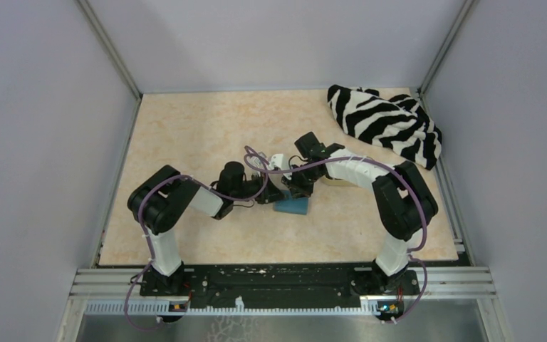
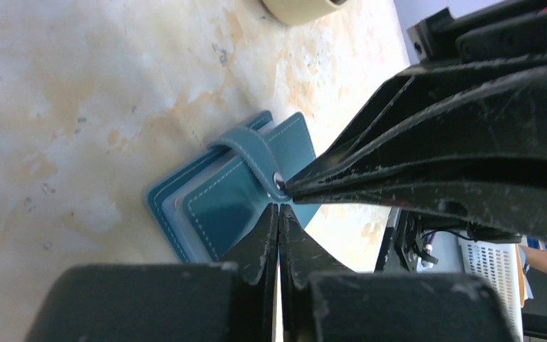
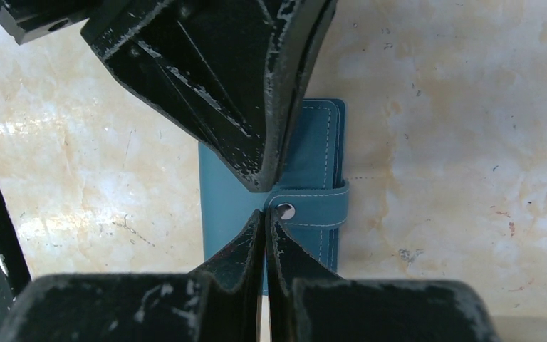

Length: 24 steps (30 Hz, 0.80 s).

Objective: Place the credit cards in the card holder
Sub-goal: Close the card holder at the center of the board.

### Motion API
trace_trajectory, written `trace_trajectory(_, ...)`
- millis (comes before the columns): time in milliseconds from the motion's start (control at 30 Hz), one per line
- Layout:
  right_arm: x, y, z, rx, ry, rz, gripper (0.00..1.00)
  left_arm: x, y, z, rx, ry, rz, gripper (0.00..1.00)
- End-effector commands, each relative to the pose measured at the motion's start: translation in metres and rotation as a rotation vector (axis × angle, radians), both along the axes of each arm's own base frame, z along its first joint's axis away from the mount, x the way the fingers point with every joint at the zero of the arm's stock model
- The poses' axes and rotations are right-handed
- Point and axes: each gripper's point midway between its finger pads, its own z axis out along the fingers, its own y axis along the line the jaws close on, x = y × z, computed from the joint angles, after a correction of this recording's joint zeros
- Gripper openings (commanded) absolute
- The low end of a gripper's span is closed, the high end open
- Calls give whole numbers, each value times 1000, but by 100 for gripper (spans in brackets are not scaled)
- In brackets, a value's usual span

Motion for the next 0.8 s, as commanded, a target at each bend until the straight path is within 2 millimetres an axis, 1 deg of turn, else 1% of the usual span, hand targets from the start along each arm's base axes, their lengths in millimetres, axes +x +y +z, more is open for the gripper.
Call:
trace_trajectory(0, -1, 3, 23, 50, -35, 5, 0, 12, -4, 7, -5, 8, 17, 3)
trace_trajectory(100, 2, 1, 26, 63, -39, -6, 0, 12, -7, 12, -19, -1, 3, 2)
trace_trajectory(167, 3, 0, 29, 76, -41, -4, 0, 15, -6, 11, -3, -23, 5, 2)
trace_trajectory(300, 6, 0, 37, 110, -46, -2, 0, 22, 0, -1, 67, -44, 27, 0)
trace_trajectory(367, 5, -1, 41, 126, -38, 4, 1, 21, 2, -7, 87, -29, 31, 0)
trace_trajectory(467, 3, -2, 45, 135, -45, 23, 14, 22, 6, -16, 120, -5, 53, 0)
trace_trajectory(533, 5, -4, 46, 128, -62, 18, 23, 23, 9, -22, 144, 6, 73, 0)
trace_trajectory(633, 17, -8, 49, 105, -130, -13, 41, 23, 13, -27, 164, 16, 92, 0)
trace_trajectory(767, 34, -11, 60, 87, -218, -43, 63, 23, 14, -32, 175, 25, 94, 0)
